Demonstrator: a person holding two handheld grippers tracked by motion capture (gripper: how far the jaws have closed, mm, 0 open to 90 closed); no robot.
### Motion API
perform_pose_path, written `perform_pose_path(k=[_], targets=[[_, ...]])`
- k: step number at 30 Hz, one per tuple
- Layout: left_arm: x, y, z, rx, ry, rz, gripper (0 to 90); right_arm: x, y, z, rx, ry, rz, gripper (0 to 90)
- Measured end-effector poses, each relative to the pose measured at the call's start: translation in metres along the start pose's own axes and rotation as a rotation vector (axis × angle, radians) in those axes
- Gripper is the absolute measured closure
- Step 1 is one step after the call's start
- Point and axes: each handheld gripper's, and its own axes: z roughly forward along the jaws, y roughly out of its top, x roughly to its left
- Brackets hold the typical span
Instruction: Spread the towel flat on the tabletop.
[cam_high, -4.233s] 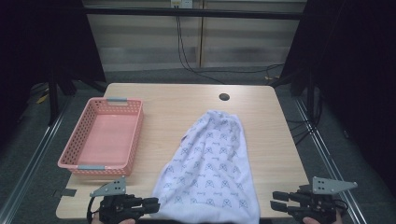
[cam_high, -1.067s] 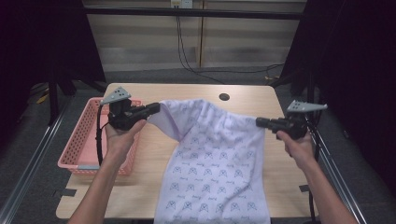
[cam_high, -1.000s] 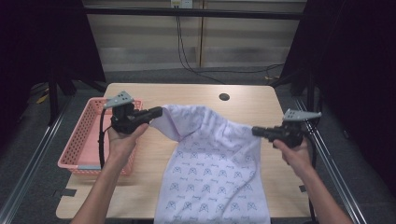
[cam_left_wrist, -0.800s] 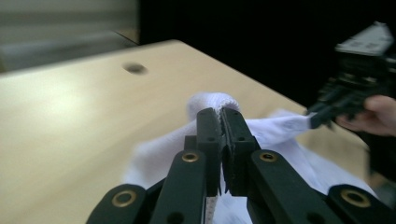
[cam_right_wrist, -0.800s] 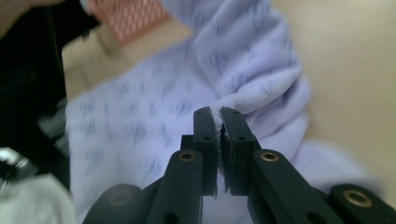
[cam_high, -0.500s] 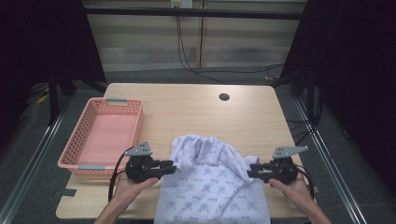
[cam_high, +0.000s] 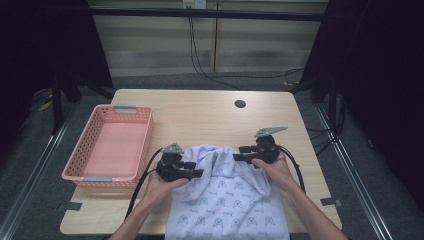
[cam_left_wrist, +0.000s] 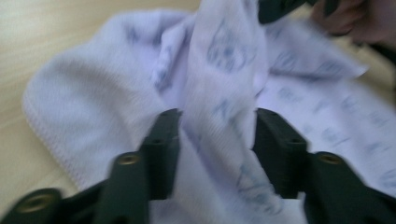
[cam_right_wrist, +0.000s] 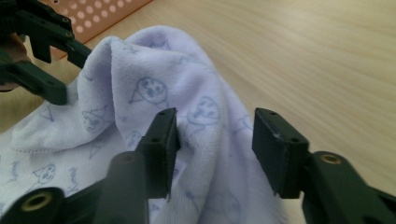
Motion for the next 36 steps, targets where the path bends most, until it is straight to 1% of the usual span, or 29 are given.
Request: perform_pose_path(k=[1, 2, 4, 5, 6, 7, 8, 9, 10, 11, 12, 14, 15, 16, 17, 18, 19, 20, 21, 22, 24, 27, 29, 30, 31, 32, 33, 34, 36], targets=[[-0.001, -0.001, -0.005, -0.04, -0.006, -0.005, 86.9, 0.008, 0.0, -0.001, -0.009, 0.019, -0.029, 85.2], [0.0, 0.0, -0.01, -0.05, -0.013, -0.003, 87.1, 0.013, 0.001, -0.005, -0.022, 0.026, -0.042, 86.4], [-0.002, 0.003, -0.019, -0.093, -0.023, -0.005, 87.4, 0.02, 0.003, -0.018, -0.056, 0.044, -0.052, 87.0], [-0.004, 0.005, -0.025, -0.121, -0.031, 0.001, 87.5, 0.025, 0.004, -0.027, -0.069, 0.048, -0.071, 87.1], [-0.004, 0.005, -0.025, -0.121, -0.031, 0.001, 87.4, 0.025, 0.004, -0.027, -0.069, 0.048, -0.071, 87.1], [-0.012, 0.007, -0.036, -0.167, -0.062, 0.029, 87.4, 0.039, 0.002, -0.049, -0.084, 0.063, -0.107, 87.2], [-0.012, 0.007, -0.036, -0.167, -0.062, 0.029, 87.3, 0.044, 0.0, -0.056, -0.088, 0.068, -0.115, 87.2], [-0.025, 0.005, -0.042, -0.154, -0.105, 0.069, 86.9, 0.051, -0.007, -0.068, -0.088, 0.082, -0.119, 87.1], [-0.029, 0.002, -0.042, -0.137, -0.119, 0.074, 84.9, 0.055, -0.016, -0.075, -0.086, 0.096, -0.115, 87.0], [-0.029, 0.002, -0.042, -0.137, -0.119, 0.074, 81.3, 0.055, -0.016, -0.075, -0.086, 0.096, -0.115, 87.0], [-0.036, -0.011, -0.039, -0.078, -0.147, 0.073, 79.7, 0.059, -0.04, -0.082, -0.077, 0.131, -0.074, 87.0], [-0.039, -0.021, -0.036, -0.025, -0.149, 0.074, 75.2, 0.06, -0.064, -0.079, -0.015, 0.107, -0.06, 86.4], [-0.04, -0.025, -0.036, -0.018, -0.152, 0.046, 70.3, 0.059, -0.074, -0.076, 0.032, 0.104, -0.052, 84.1], [-0.039, -0.027, -0.038, -0.024, -0.161, 0.038, 68.1, 0.06, -0.082, -0.074, 0.076, 0.098, -0.05, 78.4], [-0.039, -0.029, -0.04, -0.032, -0.164, 0.031, 66.2, 0.061, -0.083, -0.074, 0.081, 0.1, -0.046, 74.4], [-0.039, -0.03, -0.042, -0.03, -0.139, 0.038, 64.8, 0.062, -0.083, -0.077, 0.069, 0.11, -0.048, 71.0], [-0.038, -0.032, -0.043, -0.024, -0.094, 0.043, 63.9, 0.062, -0.079, -0.08, 0.046, 0.108, -0.049, 68.7], [-0.038, -0.032, -0.043, -0.024, -0.094, 0.043, 63.4, 0.062, -0.079, -0.08, 0.046, 0.108, -0.049, 68.7], [-0.03, -0.034, -0.041, -0.017, -0.089, -0.006, 63.3, 0.057, -0.067, -0.084, -0.012, 0.091, -0.042, 67.5], [-0.025, -0.035, -0.04, -0.008, -0.071, -0.029, 63.7, 0.056, -0.062, -0.083, -0.022, 0.083, -0.041, 67.4], [-0.022, -0.037, -0.041, -0.002, -0.062, -0.041, 64.9, 0.049, -0.049, -0.073, -0.032, 0.064, -0.043, 66.9], [-0.021, -0.041, -0.044, 0.005, -0.068, -0.039, 66.5, 0.037, -0.031, -0.051, -0.008, 0.03, -0.053, 62.6], [-0.022, -0.045, -0.044, 0.029, -0.046, -0.041, 65.2, 0.029, -0.02, -0.034, 0.008, 0.019, -0.054, 59.9], [-0.022, -0.047, -0.044, 0.037, -0.042, -0.043, 64.3, 0.027, -0.014, -0.025, 0.02, 0.026, -0.056, 59.6], [-0.022, -0.048, -0.042, 0.039, -0.037, -0.044, 64.3, 0.027, -0.014, -0.025, 0.02, 0.026, -0.056, 59.6], [-0.022, -0.05, -0.038, 0.058, -0.042, -0.044, 61.1, 0.024, -0.004, -0.007, 0.042, 0.028, -0.061, 57.9], [-0.022, -0.05, -0.038, 0.058, -0.042, -0.044, 60.4, 0.024, -0.004, -0.007, 0.042, 0.028, -0.061, 57.9], [-0.023, -0.051, -0.033, 0.087, -0.026, -0.033, 59.7, 0.022, 0.001, 0.011, 0.069, 0.026, -0.066, 55.4], [-0.023, -0.052, -0.031, 0.09, -0.017, -0.02, 61.1, 0.022, 0.002, 0.017, 0.077, 0.02, -0.064, 54.9]])
